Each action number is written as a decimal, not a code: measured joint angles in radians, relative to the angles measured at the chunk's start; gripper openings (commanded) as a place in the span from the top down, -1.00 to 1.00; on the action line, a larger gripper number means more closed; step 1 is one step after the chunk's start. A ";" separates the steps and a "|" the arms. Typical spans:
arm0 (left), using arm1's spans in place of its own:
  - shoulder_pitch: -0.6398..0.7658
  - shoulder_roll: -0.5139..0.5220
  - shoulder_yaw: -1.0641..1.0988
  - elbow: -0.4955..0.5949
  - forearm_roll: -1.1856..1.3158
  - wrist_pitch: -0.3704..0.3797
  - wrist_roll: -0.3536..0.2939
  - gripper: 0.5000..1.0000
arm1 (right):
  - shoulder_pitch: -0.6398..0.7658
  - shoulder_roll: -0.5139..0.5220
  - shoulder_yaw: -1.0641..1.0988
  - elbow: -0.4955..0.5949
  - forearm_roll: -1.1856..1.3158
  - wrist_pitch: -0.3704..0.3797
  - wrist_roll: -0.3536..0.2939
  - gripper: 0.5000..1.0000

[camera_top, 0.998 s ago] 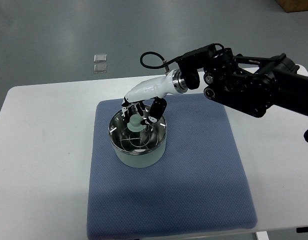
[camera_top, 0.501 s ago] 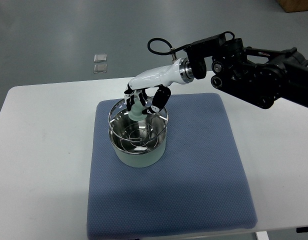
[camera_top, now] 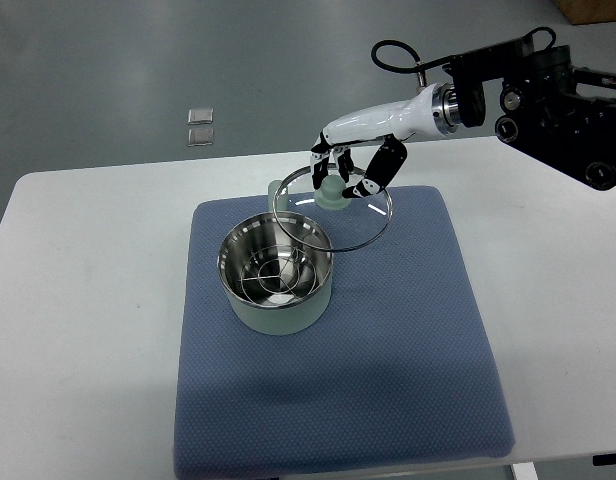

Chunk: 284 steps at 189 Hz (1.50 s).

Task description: Open lid and place right of pot

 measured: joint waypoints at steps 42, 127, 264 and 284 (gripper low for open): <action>0.000 0.000 0.000 0.000 0.000 0.000 0.000 -1.00 | -0.062 -0.063 0.000 -0.002 0.005 -0.012 0.019 1.00; 0.000 0.000 0.000 0.000 0.000 0.000 0.000 -1.00 | -0.185 -0.077 0.000 -0.028 0.006 -0.063 0.025 1.00; 0.000 0.000 0.000 0.000 0.000 0.000 0.000 -1.00 | -0.209 -0.063 -0.001 -0.126 0.001 -0.087 0.047 0.88; 0.000 0.000 0.000 0.000 0.000 0.000 0.000 -1.00 | -0.211 -0.060 -0.001 -0.141 0.001 -0.090 0.047 -0.23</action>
